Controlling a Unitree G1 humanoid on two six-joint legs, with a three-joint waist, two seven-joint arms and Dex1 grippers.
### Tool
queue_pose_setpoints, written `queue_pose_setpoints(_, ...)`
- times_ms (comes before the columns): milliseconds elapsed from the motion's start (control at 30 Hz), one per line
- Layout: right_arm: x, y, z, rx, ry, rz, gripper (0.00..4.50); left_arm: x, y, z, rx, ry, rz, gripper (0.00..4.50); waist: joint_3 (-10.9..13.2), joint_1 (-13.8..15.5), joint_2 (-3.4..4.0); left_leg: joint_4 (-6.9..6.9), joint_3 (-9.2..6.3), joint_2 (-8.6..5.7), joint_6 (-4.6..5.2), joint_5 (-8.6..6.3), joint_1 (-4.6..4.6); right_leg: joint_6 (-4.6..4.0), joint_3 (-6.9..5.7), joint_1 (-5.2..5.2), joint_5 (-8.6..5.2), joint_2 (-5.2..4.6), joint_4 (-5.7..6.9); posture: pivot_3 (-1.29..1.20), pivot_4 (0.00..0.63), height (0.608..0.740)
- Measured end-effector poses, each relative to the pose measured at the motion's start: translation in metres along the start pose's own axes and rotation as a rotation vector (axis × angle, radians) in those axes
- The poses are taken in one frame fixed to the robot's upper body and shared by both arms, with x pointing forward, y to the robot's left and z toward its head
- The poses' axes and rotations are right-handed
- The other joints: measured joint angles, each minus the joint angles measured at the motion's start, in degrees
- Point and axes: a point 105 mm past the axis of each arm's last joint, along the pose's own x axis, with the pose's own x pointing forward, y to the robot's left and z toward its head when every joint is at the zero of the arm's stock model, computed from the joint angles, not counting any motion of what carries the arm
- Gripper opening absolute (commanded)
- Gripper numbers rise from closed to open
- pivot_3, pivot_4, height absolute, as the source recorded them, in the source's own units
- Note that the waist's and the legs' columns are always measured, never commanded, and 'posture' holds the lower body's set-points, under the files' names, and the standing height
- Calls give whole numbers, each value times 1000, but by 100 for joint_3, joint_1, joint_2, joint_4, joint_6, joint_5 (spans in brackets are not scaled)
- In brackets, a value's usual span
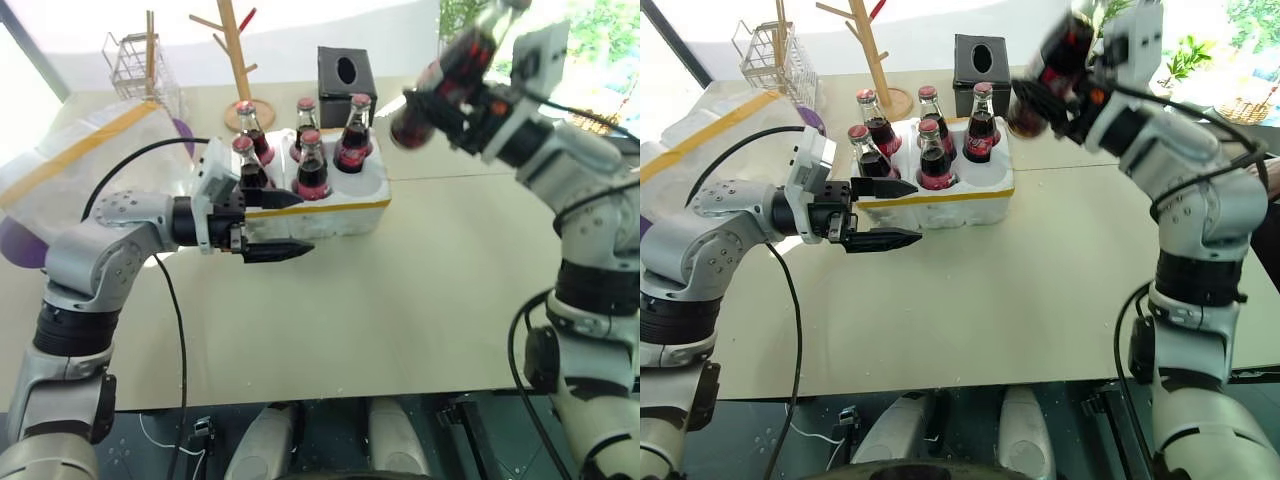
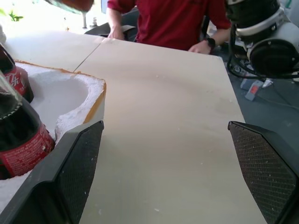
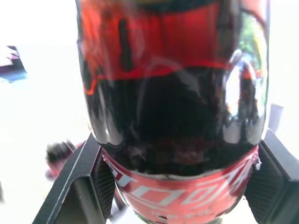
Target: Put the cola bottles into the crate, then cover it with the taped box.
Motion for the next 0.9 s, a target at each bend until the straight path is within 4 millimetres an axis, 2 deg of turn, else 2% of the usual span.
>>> queue_pose_setpoints(133,24,8,-53,38,163,40,2799,-2,2,2,9,-6,24,4500,0,29,-1,7,-1,-13,0,0,-3,0,1,0,1,-8,3,0,150,740)
queue_pose_setpoints(200,29,4,-76,18,240,15,2799,-4,2,3,15,-12,41,4500,1,29,0,7,-2,-15,0,0,-5,0,1,-4,1,-9,5,0,150,740)
queue_pose_setpoints(267,27,-3,-89,3,279,-14,2799,-6,2,3,21,-7,49,4500,1,29,0,6,-5,-16,0,0,-9,0,1,-8,1,-9,5,0,150,740)
queue_pose_setpoints(433,26,0,-95,-14,296,19,2799,-17,3,1,20,5,101,4500,1,13,0,6,-7,-17,0,0,-8,0,0,-6,1,-9,4,0,150,740)
queue_pose_setpoints(600,22,3,-130,32,386,40,2799,-22,5,0,15,12,123,4500,2,3,0,8,-5,-16,0,0,-7,0,1,-6,1,-8,6,0,150,740)
queue_pose_setpoints(733,30,1,-133,31,397,41,2799,-23,7,1,16,13,127,4500,-2,-34,-5,8,-5,-14,-1,1,-1,0,1,-1,1,-6,5,0,150,740)
queue_pose_setpoints(800,31,0,-135,39,400,36,3914,-23,8,4,24,12,129,4500,-4,-44,-6,9,-5,-13,-6,4,6,0,1,5,1,-4,6,0,150,740)
queue_pose_setpoints(833,33,0,-134,37,396,39,4309,-24,8,5,29,16,129,4500,-4,-53,-7,8,-5,-10,-9,5,9,-1,1,7,2,-3,6,0,150,740)
queue_pose_setpoints(900,36,3,-133,32,390,49,4432,-27,8,5,34,28,135,4500,-6,-65,-6,8,-5,-6,-13,7,13,-2,1,10,3,1,10,0,150,740)
